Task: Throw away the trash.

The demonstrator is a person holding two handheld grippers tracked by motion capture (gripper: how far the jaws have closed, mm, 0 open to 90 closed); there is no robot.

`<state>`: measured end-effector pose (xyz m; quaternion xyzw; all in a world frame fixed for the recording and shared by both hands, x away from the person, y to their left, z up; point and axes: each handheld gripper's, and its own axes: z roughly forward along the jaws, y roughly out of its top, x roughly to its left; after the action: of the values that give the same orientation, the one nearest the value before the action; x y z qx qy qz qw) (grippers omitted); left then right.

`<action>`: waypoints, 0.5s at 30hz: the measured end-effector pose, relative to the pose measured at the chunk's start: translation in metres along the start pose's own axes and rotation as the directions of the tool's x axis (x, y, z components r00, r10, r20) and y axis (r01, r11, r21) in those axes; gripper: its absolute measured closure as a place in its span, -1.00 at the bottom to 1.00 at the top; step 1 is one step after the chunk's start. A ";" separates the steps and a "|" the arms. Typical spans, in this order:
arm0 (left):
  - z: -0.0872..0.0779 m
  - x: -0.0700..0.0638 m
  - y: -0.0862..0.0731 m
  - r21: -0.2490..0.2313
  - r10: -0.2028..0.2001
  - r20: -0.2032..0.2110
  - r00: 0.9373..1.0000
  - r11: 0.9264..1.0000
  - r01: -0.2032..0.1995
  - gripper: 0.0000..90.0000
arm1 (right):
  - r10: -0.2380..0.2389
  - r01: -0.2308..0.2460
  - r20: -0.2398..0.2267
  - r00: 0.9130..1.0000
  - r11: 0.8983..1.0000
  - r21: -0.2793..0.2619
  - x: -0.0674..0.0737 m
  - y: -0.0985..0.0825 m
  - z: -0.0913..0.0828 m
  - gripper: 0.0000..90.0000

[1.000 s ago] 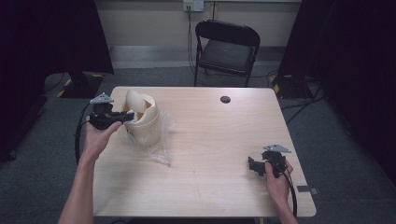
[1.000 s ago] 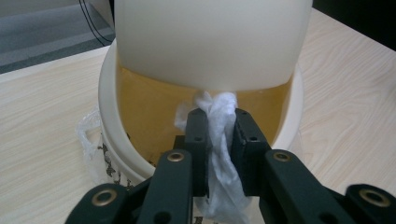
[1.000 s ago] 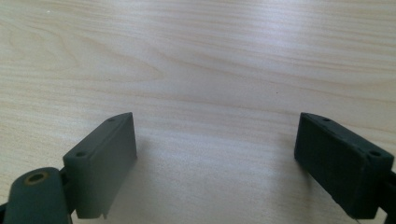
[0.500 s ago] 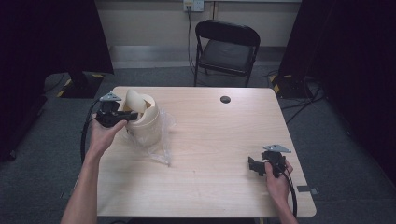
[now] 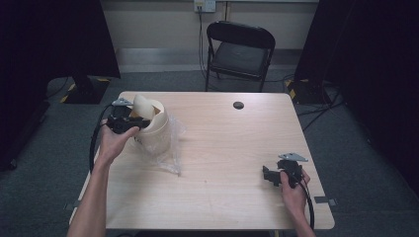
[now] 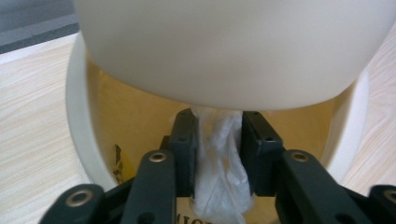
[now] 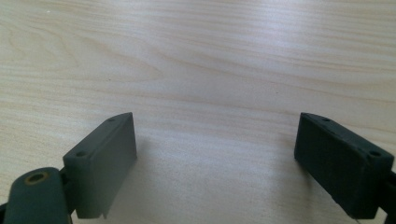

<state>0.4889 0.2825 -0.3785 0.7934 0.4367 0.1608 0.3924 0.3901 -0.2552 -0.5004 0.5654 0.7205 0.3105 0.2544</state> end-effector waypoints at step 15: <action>-0.004 0.002 0.002 -0.004 -0.018 -0.012 1.000 1.000 0.018 -0.02 | -0.001 0.001 -0.001 1.000 1.000 0.000 0.000 0.000 0.000 -0.73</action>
<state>0.4884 0.2852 -0.3742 0.7878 0.4458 0.1628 0.3927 0.3901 -0.2552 -0.5004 0.5649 0.7210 0.3104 0.2542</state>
